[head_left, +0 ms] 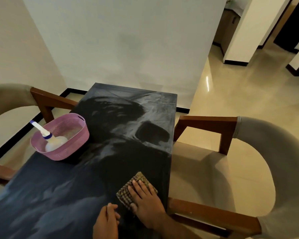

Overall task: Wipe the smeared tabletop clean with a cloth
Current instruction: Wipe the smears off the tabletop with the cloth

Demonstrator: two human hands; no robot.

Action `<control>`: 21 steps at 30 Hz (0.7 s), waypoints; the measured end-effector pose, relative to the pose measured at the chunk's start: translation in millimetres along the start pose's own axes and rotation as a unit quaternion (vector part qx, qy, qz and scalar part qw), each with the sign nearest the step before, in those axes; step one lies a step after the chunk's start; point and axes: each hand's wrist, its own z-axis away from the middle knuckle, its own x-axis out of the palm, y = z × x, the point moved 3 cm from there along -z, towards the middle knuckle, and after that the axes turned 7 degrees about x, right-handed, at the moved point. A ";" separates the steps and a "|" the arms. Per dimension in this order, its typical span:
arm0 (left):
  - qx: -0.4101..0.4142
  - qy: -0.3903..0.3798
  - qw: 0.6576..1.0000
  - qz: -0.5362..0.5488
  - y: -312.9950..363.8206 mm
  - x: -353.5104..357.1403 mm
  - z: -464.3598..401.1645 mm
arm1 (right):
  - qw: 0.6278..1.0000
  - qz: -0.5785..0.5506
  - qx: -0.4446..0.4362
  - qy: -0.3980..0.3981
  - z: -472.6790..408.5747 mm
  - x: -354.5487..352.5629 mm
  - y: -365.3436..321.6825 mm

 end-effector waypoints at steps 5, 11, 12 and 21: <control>0.025 0.038 0.999 0.000 19.1 15.3 1.9 | 0.995 0.012 0.101 0.025 -33.4 -41.2 67.5; -0.029 -0.344 0.938 -0.043 33.9 1.3 -30.4 | 0.991 0.023 0.125 0.049 -82.1 -71.8 121.9; -0.029 -0.337 0.941 -0.019 36.5 6.0 -34.6 | 0.991 0.023 0.124 0.053 -95.0 -78.4 130.8; -0.021 0.082 0.996 -0.021 71.8 108.7 -70.7 | 0.991 0.024 0.121 0.045 -241.4 -165.1 232.1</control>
